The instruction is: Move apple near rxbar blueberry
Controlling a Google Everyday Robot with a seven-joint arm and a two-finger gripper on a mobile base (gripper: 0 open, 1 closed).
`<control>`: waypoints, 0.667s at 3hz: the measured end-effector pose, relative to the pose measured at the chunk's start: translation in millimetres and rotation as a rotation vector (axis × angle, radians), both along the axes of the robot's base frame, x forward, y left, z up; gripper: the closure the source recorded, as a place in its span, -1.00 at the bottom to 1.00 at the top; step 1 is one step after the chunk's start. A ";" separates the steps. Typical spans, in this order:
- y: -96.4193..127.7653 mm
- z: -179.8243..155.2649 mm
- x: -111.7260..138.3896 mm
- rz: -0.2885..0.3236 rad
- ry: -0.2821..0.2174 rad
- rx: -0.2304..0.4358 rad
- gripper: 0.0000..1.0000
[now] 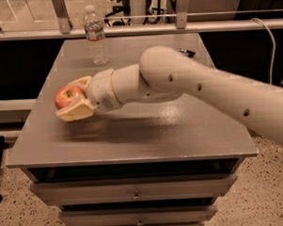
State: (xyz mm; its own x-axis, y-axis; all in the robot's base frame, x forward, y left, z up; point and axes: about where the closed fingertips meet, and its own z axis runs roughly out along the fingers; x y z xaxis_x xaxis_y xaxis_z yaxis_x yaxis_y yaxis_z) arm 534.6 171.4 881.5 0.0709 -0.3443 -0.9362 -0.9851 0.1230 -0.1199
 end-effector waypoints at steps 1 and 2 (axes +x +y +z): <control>-81.3 30.9 12.6 -0.100 -0.052 -0.014 1.00; -93.7 34.0 13.8 -0.118 -0.056 -0.016 1.00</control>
Offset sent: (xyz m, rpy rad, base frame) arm 0.0116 -0.0758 0.0291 -0.0134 -0.0488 -0.0934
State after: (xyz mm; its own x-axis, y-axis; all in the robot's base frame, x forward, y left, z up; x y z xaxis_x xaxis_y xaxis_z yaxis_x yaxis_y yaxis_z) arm 548.5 77.6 915.4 0.0810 -0.3685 -0.9261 -0.9558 0.2349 -0.1771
